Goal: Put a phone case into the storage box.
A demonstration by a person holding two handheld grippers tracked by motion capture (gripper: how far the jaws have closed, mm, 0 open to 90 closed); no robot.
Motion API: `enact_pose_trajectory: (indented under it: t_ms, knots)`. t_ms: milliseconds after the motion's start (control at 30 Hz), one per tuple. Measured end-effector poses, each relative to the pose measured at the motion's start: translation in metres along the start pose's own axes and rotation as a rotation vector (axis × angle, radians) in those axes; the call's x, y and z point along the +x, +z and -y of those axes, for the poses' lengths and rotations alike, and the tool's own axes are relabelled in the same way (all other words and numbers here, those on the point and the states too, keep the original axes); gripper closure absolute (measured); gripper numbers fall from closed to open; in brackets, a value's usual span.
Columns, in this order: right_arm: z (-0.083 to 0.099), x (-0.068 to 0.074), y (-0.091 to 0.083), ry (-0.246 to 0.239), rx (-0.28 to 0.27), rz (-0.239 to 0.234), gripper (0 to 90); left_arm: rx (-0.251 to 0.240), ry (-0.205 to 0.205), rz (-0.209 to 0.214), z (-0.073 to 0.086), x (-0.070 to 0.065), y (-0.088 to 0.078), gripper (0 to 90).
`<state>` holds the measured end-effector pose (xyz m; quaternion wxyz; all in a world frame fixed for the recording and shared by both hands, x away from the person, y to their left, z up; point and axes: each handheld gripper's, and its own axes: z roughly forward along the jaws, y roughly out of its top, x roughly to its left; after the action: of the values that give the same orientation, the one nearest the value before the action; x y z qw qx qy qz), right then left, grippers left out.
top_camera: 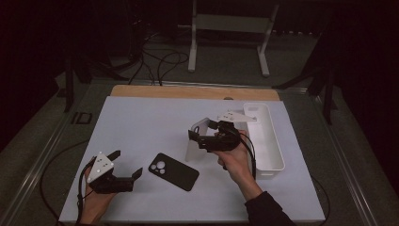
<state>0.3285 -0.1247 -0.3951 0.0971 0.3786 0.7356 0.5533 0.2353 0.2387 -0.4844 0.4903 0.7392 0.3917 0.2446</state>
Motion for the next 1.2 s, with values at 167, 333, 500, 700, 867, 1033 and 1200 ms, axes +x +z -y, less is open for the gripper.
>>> enact_pose_trajectory:
  t_ms: [167, 333, 500, 700, 867, 1033, 1200]
  knots:
    - [-0.003, -0.002, -0.001, 0.001, 0.000, 0.007, 17.1, 0.000, 0.000, -0.010, 0.003, 0.001, -0.003, 0.0]
    - [-0.005, -0.005, -0.002, 0.000, 0.003, 0.019, 17.1, 0.001, -0.001, -0.016, 0.005, 0.002, -0.002, 0.0]
    - [-0.010, -0.008, -0.005, -0.011, -0.002, 0.031, 17.0, 0.001, -0.003, -0.021, 0.005, 0.003, -0.001, 0.0]
    - [-0.018, -0.012, -0.010, -0.029, -0.002, 0.046, 17.1, 0.005, 0.004, -0.021, 0.006, 0.002, -0.001, 0.0]
    - [-0.024, -0.016, -0.013, -0.039, -0.002, 0.062, 17.1, 0.003, 0.003, -0.023, 0.006, 0.002, -0.002, 0.0]
    - [-0.027, -0.022, -0.016, -0.043, -0.003, 0.078, 17.1, 0.004, 0.003, -0.025, 0.006, 0.002, -0.001, 0.0]
    - [-0.031, -0.031, -0.020, -0.030, -0.001, 0.099, 17.1, 0.005, 0.002, -0.026, 0.006, 0.002, -0.001, 0.0]
